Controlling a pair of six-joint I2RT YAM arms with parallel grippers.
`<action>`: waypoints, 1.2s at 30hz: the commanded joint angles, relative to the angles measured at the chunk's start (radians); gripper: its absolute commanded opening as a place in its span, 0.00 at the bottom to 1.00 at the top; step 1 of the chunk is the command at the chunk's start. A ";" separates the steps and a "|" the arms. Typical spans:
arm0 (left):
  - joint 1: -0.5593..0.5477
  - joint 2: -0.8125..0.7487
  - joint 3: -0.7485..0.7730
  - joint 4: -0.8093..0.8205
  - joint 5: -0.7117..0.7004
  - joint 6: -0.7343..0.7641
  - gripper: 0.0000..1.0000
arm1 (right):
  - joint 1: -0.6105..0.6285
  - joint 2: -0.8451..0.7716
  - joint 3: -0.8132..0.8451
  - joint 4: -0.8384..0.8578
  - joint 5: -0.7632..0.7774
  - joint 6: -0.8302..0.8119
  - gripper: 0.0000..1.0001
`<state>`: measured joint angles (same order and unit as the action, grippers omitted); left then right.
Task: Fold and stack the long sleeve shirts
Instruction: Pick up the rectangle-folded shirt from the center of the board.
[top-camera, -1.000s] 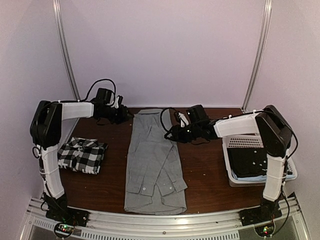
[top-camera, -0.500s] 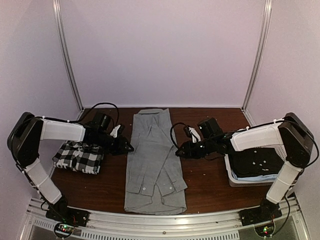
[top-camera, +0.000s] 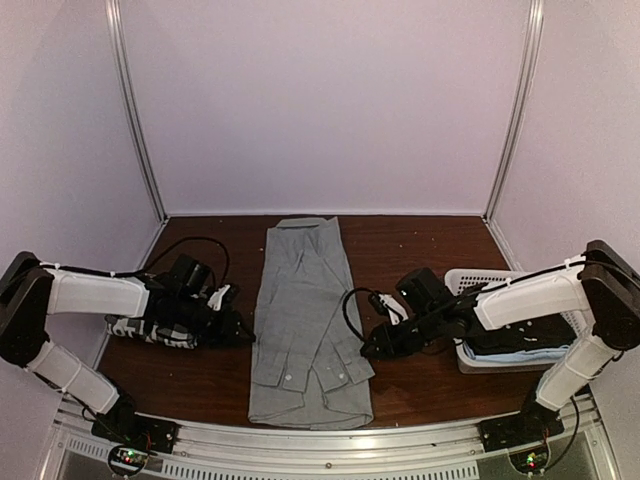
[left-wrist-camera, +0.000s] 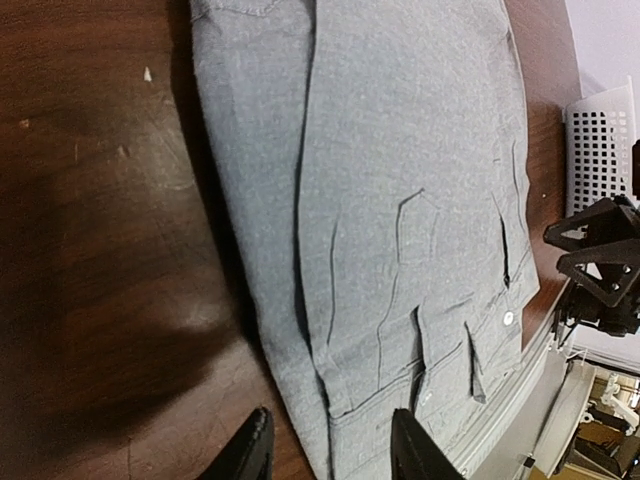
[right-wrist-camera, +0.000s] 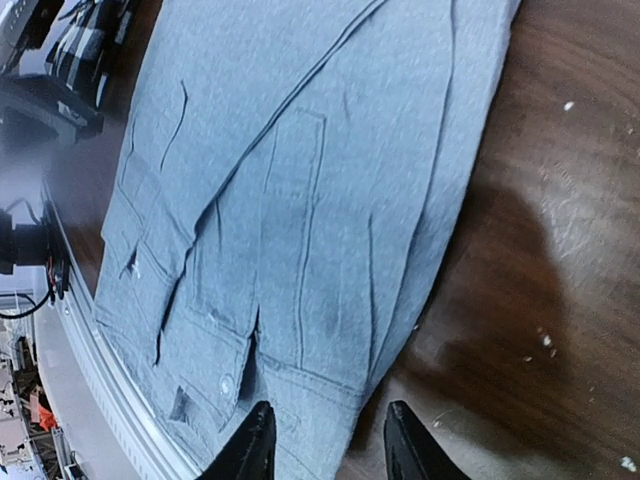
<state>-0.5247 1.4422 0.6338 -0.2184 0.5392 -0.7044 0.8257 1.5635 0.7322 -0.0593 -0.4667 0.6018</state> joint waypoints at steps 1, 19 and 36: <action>-0.001 -0.041 -0.011 -0.021 0.008 -0.009 0.41 | 0.039 -0.035 -0.035 -0.046 0.017 0.020 0.36; -0.001 -0.055 -0.019 -0.047 0.009 0.006 0.40 | 0.103 -0.026 -0.019 -0.071 -0.035 0.060 0.12; -0.007 -0.063 -0.076 -0.048 0.061 0.008 0.42 | 0.122 -0.012 -0.014 -0.112 -0.039 0.062 0.23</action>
<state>-0.5247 1.3987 0.5873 -0.2638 0.5667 -0.7052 0.9386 1.5574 0.7189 -0.1493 -0.5392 0.6594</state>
